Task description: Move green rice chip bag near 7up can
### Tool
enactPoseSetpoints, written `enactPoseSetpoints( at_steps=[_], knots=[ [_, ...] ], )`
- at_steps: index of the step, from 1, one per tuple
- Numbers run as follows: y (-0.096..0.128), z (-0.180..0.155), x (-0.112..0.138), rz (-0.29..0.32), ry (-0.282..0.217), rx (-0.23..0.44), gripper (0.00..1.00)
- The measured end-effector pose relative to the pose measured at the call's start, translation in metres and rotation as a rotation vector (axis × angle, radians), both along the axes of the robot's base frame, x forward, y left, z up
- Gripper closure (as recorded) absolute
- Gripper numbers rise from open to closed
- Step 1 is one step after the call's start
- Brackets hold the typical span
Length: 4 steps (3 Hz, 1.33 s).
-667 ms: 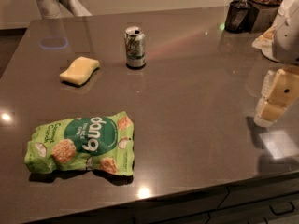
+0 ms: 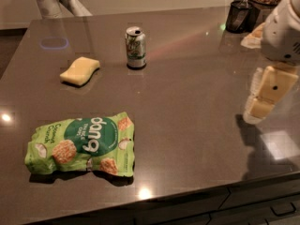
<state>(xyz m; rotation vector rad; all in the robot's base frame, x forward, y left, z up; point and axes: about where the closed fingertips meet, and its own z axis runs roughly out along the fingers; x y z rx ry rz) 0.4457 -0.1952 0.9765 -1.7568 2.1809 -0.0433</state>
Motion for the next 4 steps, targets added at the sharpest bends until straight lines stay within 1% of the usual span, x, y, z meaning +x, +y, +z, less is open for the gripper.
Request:
enactPoseSetpoints(
  at_steps=[1,2,3,4],
  knots=[
    [0.052,-0.009,0.017,0.092,0.02,0.092,0.0],
    [0.102,-0.019,0.025,0.166,0.037,0.133,0.0],
    [0.152,-0.034,0.023,0.238,0.044,0.151,0.0],
    [0.207,-0.063,0.006,0.344,0.077,0.139,0.0]
  ],
)
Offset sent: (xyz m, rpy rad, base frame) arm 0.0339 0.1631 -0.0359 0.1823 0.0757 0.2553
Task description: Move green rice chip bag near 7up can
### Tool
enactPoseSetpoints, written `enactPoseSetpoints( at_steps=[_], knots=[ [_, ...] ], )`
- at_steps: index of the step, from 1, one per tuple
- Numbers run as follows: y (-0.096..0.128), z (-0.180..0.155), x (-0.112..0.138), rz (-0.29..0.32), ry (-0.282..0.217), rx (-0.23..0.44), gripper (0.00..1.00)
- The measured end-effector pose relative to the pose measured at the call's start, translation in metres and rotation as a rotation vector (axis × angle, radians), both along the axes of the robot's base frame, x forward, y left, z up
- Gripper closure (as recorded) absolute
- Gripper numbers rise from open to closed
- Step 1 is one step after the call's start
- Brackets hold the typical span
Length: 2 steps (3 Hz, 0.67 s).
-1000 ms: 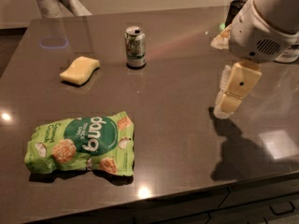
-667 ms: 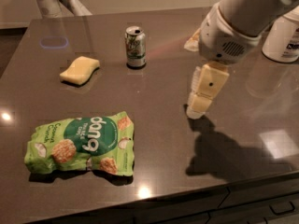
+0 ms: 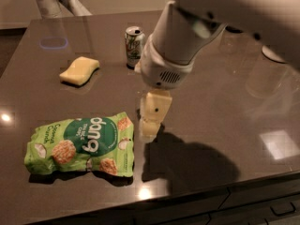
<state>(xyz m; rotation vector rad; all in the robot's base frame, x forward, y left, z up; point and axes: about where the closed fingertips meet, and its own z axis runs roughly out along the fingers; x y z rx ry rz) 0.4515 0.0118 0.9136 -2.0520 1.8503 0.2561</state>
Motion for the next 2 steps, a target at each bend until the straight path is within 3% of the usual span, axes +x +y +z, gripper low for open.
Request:
enactPoseSetpoints(
  at_steps=[1,2],
  knots=[
    [0.035,-0.02,-0.02,0.079,0.026,-0.018,0.0],
    [0.052,-0.028,-0.032,0.109,0.035,-0.024,0.0]
  ],
)
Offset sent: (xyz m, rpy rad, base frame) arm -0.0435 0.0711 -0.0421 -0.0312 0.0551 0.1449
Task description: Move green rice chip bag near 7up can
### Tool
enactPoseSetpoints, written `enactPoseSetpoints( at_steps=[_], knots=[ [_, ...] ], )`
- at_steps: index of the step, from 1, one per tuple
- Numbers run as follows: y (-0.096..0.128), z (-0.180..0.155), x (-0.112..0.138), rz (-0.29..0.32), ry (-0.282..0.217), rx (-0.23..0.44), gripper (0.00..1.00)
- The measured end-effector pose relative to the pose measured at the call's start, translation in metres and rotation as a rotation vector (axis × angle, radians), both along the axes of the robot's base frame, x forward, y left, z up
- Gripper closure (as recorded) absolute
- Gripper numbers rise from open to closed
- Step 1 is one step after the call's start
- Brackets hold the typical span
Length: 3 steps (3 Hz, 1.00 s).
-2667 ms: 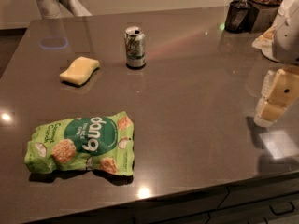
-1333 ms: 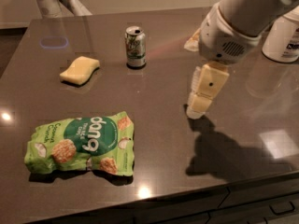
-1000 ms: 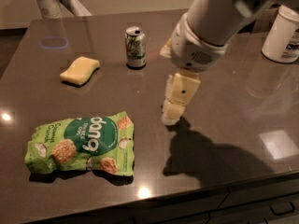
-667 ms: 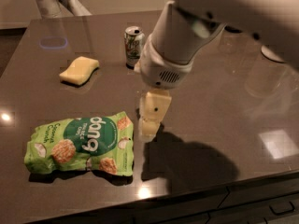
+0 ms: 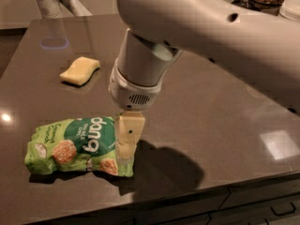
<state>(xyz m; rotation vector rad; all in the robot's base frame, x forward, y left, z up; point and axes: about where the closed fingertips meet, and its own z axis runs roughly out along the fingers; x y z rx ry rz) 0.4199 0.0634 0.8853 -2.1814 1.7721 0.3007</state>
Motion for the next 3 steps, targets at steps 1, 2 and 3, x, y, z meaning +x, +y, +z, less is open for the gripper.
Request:
enactPoseSetpoints(
  at_steps=[1,2,3],
  knots=[
    [0.016,-0.005,-0.009,0.021,0.011,0.0,0.0],
    [0.032,-0.011,-0.013,0.027,0.026,0.002,0.0],
    [0.045,-0.017,-0.013,0.032,0.033,-0.007,0.0]
  ],
)
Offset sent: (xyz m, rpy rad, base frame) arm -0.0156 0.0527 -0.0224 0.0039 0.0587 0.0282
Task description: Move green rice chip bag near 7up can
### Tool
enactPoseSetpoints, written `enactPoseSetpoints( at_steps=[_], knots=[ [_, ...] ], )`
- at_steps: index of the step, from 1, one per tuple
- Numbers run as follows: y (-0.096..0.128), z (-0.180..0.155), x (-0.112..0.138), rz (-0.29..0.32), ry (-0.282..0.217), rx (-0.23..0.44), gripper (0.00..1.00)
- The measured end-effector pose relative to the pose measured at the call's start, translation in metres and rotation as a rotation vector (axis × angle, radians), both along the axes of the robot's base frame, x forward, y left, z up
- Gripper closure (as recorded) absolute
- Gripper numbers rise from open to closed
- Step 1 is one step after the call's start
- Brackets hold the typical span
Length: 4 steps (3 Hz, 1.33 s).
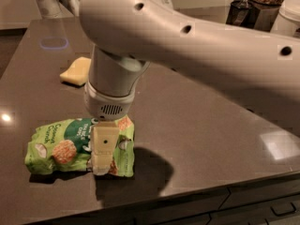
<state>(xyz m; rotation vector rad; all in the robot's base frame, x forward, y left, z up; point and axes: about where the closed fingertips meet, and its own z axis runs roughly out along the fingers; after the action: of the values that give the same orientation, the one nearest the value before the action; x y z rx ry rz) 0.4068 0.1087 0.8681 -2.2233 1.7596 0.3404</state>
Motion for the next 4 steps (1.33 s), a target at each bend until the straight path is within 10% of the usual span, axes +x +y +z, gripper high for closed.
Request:
enactPoseSetpoints(
  at_steps=[2,4],
  knots=[
    [0.012,-0.013,0.006,0.001,0.052,-0.03,0.43],
    [-0.024,0.006,0.045,-0.113,0.032,-0.012,0.9]
  ],
)
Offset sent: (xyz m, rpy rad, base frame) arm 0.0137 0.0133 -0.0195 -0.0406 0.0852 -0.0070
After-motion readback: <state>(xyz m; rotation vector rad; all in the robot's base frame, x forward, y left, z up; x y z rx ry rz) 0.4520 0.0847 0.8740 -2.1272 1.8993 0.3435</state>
